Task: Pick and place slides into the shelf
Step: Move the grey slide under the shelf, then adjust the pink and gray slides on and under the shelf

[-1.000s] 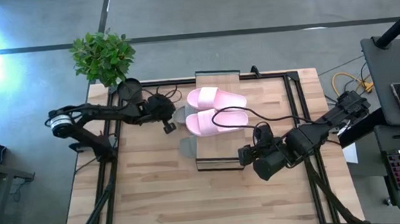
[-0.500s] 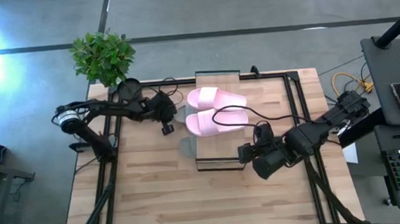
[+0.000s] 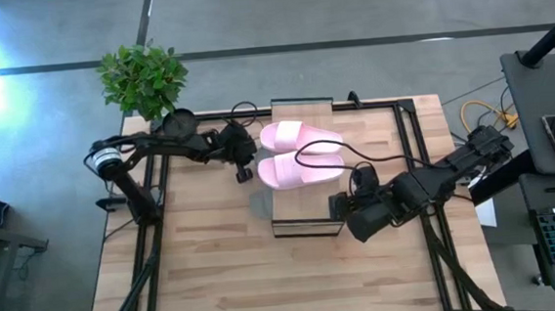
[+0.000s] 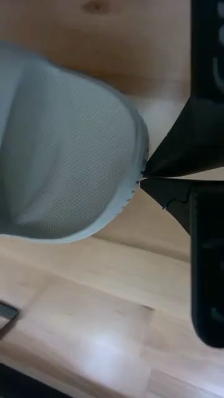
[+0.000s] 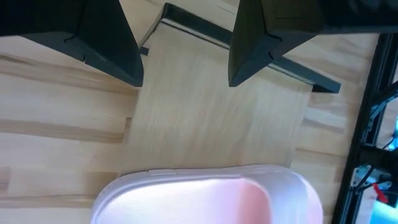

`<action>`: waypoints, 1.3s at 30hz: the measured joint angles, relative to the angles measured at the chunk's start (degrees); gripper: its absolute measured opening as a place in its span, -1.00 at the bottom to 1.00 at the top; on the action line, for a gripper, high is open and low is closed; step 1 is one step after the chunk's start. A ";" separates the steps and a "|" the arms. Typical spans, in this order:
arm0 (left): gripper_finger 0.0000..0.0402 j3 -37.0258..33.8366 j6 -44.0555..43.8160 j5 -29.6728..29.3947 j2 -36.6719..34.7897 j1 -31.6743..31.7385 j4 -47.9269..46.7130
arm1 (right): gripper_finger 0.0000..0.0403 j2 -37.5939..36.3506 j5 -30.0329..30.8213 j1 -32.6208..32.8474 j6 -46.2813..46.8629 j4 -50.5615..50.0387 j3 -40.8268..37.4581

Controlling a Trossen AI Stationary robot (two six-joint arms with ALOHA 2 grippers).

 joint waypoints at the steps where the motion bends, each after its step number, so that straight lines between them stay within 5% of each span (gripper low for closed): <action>1: -1.00 0.23 -0.03 0.13 -0.16 -0.31 -0.25 | 0.12 0.00 0.00 0.00 0.65 -0.58 -0.01; 13: -1.00 0.45 -0.16 3.97 -4.95 -5.49 -9.27 | 0.12 -0.04 -0.37 0.02 1.36 -1.83 -0.02; 20: -1.00 -0.10 -3.02 -3.55 -14.78 -5.54 -13.22 | 0.12 -0.11 -0.37 0.02 0.50 -1.89 -0.02; 26: -1.00 -0.98 -13.73 -3.34 -23.00 -6.76 -23.59 | 0.12 -0.49 -0.37 0.02 -1.05 -2.08 0.00; 33: -1.00 -9.73 -22.86 0.02 -30.97 -21.74 -20.80 | 0.12 -1.01 -0.36 0.04 -2.85 -2.70 0.02; 39: -1.00 -13.96 -37.29 -3.55 -30.24 -32.83 -12.34 | 0.12 -1.35 -0.37 0.04 -3.83 -2.72 0.02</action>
